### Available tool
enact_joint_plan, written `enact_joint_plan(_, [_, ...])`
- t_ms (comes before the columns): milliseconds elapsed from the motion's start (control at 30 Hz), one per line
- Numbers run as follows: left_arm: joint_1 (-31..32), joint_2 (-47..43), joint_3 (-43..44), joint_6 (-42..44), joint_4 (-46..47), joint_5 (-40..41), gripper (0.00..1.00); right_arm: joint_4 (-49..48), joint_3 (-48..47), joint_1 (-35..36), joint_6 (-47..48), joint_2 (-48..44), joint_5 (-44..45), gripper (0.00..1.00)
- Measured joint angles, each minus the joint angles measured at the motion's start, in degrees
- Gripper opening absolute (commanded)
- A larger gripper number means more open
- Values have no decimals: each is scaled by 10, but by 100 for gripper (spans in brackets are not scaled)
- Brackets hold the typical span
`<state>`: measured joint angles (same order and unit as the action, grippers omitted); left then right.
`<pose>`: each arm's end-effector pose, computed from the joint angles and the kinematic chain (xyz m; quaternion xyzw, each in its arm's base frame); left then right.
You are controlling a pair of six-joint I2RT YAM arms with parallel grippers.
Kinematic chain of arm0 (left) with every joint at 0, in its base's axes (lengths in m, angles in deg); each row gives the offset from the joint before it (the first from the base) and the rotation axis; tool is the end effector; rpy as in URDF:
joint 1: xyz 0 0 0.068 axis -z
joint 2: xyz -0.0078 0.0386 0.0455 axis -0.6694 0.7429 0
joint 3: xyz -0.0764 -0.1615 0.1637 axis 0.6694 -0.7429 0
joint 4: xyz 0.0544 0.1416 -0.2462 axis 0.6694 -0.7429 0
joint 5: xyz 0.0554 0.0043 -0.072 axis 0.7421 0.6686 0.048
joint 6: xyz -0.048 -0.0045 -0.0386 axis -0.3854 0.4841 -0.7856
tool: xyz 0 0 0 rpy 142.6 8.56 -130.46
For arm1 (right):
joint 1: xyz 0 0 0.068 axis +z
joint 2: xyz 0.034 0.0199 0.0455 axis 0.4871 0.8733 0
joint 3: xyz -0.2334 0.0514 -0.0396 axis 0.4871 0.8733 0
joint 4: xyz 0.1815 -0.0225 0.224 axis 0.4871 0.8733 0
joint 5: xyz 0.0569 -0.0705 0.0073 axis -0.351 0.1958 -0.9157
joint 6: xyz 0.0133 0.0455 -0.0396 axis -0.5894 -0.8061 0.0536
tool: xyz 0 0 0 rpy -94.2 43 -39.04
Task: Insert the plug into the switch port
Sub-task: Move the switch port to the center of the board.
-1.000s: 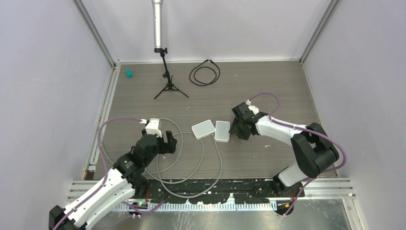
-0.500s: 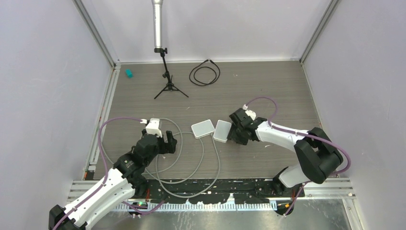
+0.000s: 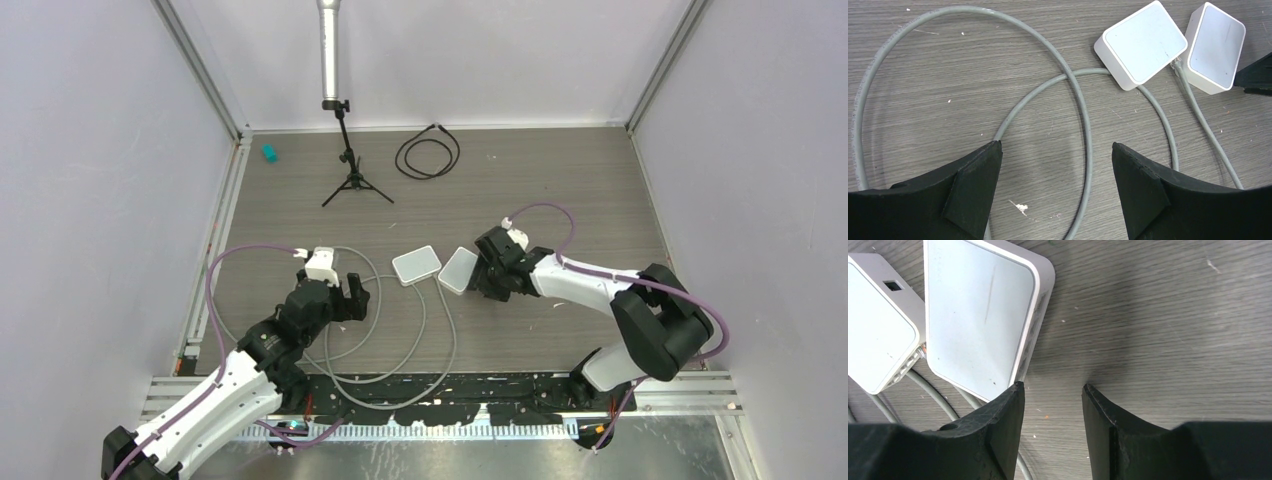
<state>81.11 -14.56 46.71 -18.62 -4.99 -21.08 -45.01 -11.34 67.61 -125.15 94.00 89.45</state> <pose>0.1653 -0.1168 0.1697 0.0097 0.8636 -0.1620 0.4773 0.2369 0.1808 0.0995 0.1520 0.9552 0.1381 0.2134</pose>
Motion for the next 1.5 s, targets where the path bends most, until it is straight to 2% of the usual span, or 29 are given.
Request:
enact_joint_plan(200, [0,0,0,0,0,1,82,-47,-13,1,-5,32,-2,51])
enact_joint_plan(433, [0,0,0,-2,0,6,83,-76,-90,1,-7,114,24,51])
enact_joint_plan(600, [0,-4,0,-24,-10,41,86,-81,-120,0,-10,142,56,51])
enact_joint_plan(833, [0,-12,26,-80,-92,112,87,-74,-137,-16,2,155,75,51])
enact_joint_plan(1033, [0,-15,95,-94,-147,143,86,-38,-123,-25,35,129,96,51])
enact_joint_plan(1133, [0,-9,116,-94,-156,142,86,-23,-111,-26,54,106,88,51])
enact_joint_plan(1300, [0,43,152,-114,-191,141,88,-30,-83,-24,87,73,17,51])
enact_joint_plan(1500, [0,65,167,-146,-224,161,88,-41,-74,17,99,59,-33,46])
